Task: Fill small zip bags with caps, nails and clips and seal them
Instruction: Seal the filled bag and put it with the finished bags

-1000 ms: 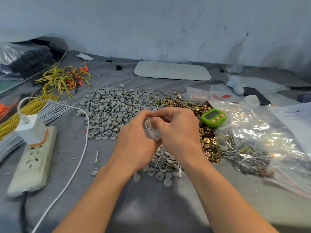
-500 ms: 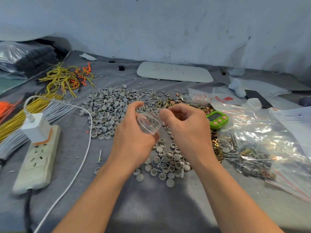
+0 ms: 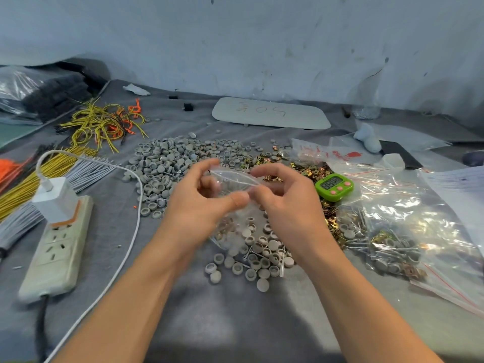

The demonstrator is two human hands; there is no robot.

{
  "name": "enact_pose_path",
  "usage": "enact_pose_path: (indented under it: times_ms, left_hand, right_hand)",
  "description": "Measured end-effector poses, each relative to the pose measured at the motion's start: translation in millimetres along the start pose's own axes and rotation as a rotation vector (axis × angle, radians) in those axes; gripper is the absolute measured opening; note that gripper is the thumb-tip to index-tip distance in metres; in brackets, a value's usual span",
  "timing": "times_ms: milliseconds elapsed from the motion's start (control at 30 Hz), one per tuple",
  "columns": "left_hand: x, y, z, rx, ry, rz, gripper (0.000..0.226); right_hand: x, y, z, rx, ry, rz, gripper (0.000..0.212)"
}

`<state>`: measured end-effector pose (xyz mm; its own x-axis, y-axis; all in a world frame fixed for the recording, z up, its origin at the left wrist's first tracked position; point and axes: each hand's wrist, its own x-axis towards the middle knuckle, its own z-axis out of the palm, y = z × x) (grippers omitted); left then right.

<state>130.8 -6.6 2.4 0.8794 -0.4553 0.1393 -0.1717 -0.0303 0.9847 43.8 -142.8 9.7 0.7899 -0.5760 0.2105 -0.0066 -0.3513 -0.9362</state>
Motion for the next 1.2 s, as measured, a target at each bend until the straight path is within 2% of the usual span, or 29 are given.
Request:
enact_pose_path:
  times_ms: [33, 100, 200, 300, 433, 567, 700, 733, 833, 967, 1100, 1200]
  left_hand:
    - [1, 2, -2, -0.116, -0.02, -0.019, 0.072]
    - [2, 5, -4, -0.193, -0.005, -0.029, 0.036]
    - [4, 3, -8, -0.211, 0.077, -0.06, 0.003]
    - [4, 3, -7, -0.186, 0.126, -0.057, 0.008]
    - [3, 6, -7, -0.191, 0.135, -0.019, 0.019]
    - [3, 6, -6, -0.211, 0.149, -0.055, 0.006]
    - [1, 6, 0, -0.297, 0.122, -0.095, 0.005]
    - [1, 7, 1, -0.314, 0.095, -0.114, 0.002]
    - [1, 5, 1, -0.257, 0.035, -0.126, 0.018]
    - [-3, 8, 1, -0.186, 0.058, -0.026, 0.02]
    - [-2, 11, -1, -0.161, 0.067, 0.023, 0.017]
    - [-2, 12, -2, -0.176, 0.033, -0.01, 0.009]
  right_hand:
    - [1, 0, -2, 0.037, 0.03, 0.004, 0.022]
    - [3, 0, -6, 0.144, 0.051, 0.022, 0.017]
    - [3, 1, -10, 0.228, 0.021, 0.054, 0.013]
    - [4, 5, -14, 0.201, 0.018, 0.097, 0.009]
    - [4, 3, -16, 0.353, 0.028, 0.127, 0.011]
    - [4, 2, -14, 0.379, 0.083, 0.094, 0.021]
    - [5, 3, -8, 0.32, 0.119, 0.048, 0.031]
    - [5, 4, -8, 0.309, 0.114, 0.033, 0.03]
    - [4, 5, -8, 0.273, 0.06, 0.007, 0.025]
    - [2, 5, -6, 0.274, 0.008, -0.026, 0.015]
    - [2, 3, -4, 0.268, -0.02, -0.075, 0.008]
    - [2, 3, -3, 0.24, -0.038, -0.101, 0.01]
